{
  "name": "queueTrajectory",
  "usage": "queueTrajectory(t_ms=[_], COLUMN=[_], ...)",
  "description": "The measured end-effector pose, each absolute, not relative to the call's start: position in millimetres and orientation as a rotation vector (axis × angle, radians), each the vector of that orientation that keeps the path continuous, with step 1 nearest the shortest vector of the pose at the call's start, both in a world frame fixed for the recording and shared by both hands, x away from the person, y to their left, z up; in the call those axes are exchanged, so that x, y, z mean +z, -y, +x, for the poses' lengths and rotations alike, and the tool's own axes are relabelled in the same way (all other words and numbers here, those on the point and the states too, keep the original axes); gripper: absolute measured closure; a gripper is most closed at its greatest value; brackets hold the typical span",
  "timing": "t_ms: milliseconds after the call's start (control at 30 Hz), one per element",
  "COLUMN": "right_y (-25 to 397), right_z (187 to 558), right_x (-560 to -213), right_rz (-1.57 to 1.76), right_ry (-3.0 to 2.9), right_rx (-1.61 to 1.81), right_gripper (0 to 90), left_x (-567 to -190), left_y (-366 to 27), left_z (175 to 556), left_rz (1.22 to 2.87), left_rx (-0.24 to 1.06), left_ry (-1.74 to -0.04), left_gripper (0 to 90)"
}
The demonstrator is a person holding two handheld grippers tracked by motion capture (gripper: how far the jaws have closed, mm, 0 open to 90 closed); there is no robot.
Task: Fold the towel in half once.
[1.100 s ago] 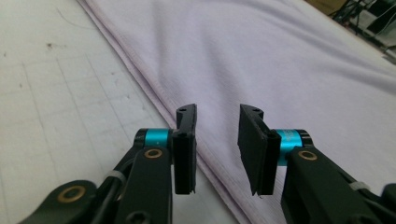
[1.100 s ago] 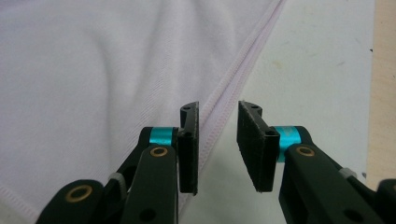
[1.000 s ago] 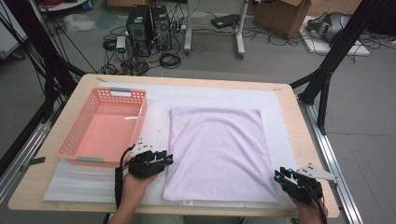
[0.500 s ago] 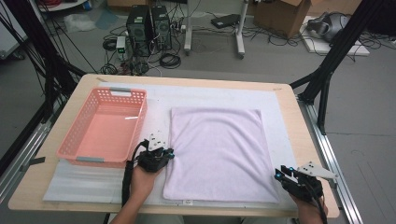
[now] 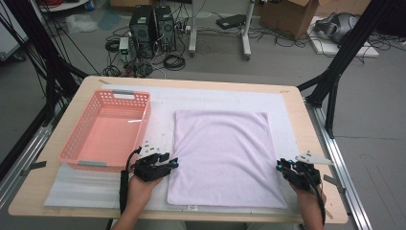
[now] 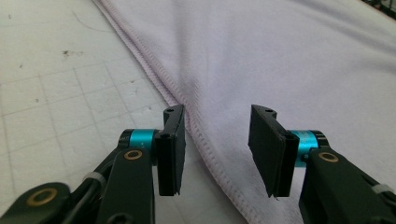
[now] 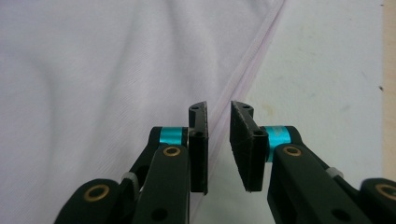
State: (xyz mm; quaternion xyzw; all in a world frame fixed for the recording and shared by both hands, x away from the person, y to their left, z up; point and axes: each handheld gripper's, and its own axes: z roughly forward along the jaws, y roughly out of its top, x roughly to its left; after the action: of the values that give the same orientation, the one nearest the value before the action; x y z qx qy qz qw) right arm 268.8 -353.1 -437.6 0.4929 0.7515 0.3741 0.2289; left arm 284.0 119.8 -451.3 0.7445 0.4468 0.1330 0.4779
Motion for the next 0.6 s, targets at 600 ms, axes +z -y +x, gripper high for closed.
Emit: queueTrajectory(t_ms=[600], right_y=[351], right_z=[311], right_x=[-445], right_rz=[1.446], right_ry=[-2.01], right_rx=[0.941], right_gripper=[72.3], left_x=[-452], left_y=[-120], left_z=[282], left_rz=[1.822], left_rx=[0.303], left_ry=[-1.098], left_gripper=[55.6])
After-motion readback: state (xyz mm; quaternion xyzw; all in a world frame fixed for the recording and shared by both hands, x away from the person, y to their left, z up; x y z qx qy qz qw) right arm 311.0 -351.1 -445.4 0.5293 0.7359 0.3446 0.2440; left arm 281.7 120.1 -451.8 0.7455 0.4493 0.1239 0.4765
